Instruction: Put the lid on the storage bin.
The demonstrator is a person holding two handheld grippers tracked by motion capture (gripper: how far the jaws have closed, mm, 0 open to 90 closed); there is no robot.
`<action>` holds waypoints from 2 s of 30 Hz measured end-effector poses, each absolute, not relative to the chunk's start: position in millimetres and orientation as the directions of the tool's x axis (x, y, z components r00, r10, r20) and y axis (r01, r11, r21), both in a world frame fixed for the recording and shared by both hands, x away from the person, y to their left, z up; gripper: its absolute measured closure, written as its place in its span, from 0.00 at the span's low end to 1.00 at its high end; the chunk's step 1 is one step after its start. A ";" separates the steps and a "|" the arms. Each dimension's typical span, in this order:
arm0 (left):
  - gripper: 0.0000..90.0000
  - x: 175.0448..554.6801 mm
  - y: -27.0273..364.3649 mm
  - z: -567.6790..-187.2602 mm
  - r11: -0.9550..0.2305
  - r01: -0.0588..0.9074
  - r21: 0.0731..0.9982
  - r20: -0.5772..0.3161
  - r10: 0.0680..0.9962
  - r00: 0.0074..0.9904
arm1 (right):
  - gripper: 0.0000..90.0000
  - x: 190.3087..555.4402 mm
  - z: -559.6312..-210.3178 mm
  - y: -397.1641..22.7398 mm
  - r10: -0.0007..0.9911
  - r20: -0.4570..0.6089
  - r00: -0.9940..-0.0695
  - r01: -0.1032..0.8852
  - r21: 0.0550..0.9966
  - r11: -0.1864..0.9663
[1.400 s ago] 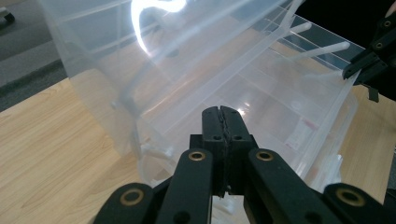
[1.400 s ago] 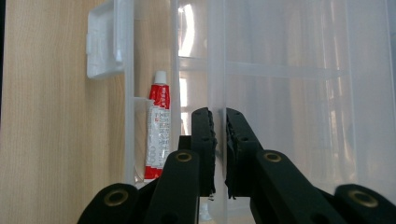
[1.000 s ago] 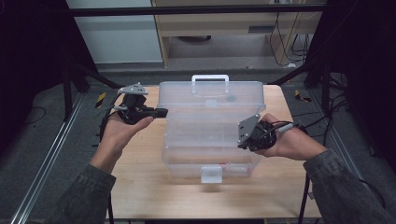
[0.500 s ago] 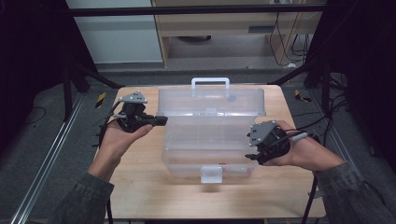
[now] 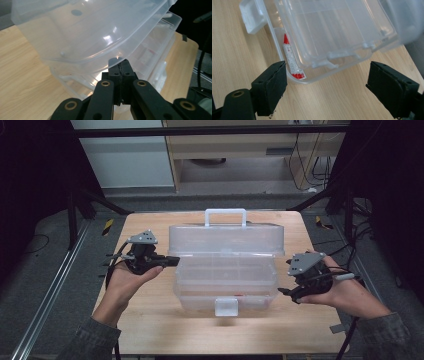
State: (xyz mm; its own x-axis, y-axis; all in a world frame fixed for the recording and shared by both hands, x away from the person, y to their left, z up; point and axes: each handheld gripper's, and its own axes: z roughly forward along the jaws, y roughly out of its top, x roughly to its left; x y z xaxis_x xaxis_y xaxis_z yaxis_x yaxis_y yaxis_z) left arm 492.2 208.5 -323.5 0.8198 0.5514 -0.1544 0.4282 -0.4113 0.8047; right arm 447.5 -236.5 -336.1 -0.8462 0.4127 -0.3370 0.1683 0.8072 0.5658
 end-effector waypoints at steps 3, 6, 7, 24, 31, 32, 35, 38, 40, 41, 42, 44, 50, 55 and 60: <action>1.00 488.2 209.4 -327.0 -0.414 0.427 0.804 -0.152 0.551 0.821 | 0.18 445.7 -341.0 -244.1 0.437 -0.332 -0.836 0.190 0.572 0.798; 1.00 483.8 209.4 -331.0 -0.422 0.425 0.801 -0.143 0.554 0.820 | 0.18 444.1 -346.3 -249.2 0.447 -0.329 -0.832 0.203 0.569 0.797; 1.00 482.0 209.4 -332.9 -0.422 0.426 0.800 -0.142 0.557 0.818 | 0.19 443.6 -347.8 -250.4 0.450 -0.326 -0.831 0.205 0.572 0.794; 0.99 460.6 219.5 -359.4 -0.417 0.432 0.800 -0.130 0.582 0.803 | 0.22 443.8 -358.8 -264.0 0.489 -0.338 -0.804 0.250 0.553 0.794; 0.99 461.0 223.1 -366.0 -0.411 0.441 0.798 -0.141 0.584 0.799 | 0.23 444.5 -362.3 -265.7 0.504 -0.336 -0.796 0.266 0.554 0.789; 0.99 461.3 223.8 -366.9 -0.419 0.441 0.794 -0.137 0.582 0.801 | 0.23 444.5 -362.8 -265.9 0.507 -0.333 -0.795 0.268 0.558 0.786; 0.99 461.3 224.0 -370.3 -0.417 0.449 0.790 -0.146 0.583 0.799 | 0.23 444.9 -363.2 -267.8 0.519 -0.333 -0.788 0.278 0.559 0.781; 0.99 461.4 224.2 -372.1 -0.427 0.451 0.784 -0.146 0.579 0.802 | 0.23 445.9 -363.3 -269.4 0.525 -0.333 -0.783 0.284 0.560 0.779; 0.99 461.5 224.0 -372.6 -0.430 0.451 0.782 -0.147 0.577 0.804 | 0.22 446.4 -363.4 -269.8 0.532 -0.334 -0.778 0.288 0.562 0.775; 0.99 461.5 224.0 -372.7 -0.431 0.450 0.782 -0.146 0.576 0.805 | 0.22 446.5 -363.7 -269.7 0.537 -0.335 -0.774 0.292 0.564 0.773; 0.99 461.6 224.2 -372.8 -0.435 0.449 0.780 -0.144 0.574 0.806 | 0.22 447.1 -364.0 -270.1 0.539 -0.335 -0.773 0.295 0.563 0.772; 0.99 461.5 226.1 -372.8 -0.451 0.448 0.772 -0.135 0.573 0.808 | 0.22 449.0 -365.2 -270.7 0.552 -0.340 -0.761 0.309 0.559 0.769; 0.99 472.6 253.2 -373.0 -0.509 0.459 0.729 -0.026 0.649 0.760 | 0.21 460.1 -365.9 -277.3 0.635 -0.368 -0.679 0.376 0.569 0.732; 0.99 502.9 267.6 -385.7 -0.492 0.504 0.710 -0.001 0.714 0.700 | 0.20 482.5 -372.2 -283.2 0.725 -0.355 -0.590 0.449 0.603 0.660; 0.98 535.5 270.6 -412.3 -0.530 0.528 0.664 0.092 0.759 0.645 | 0.22 508.1 -381.6 -290.5 0.843 -0.265 -0.468 0.513 0.696 0.503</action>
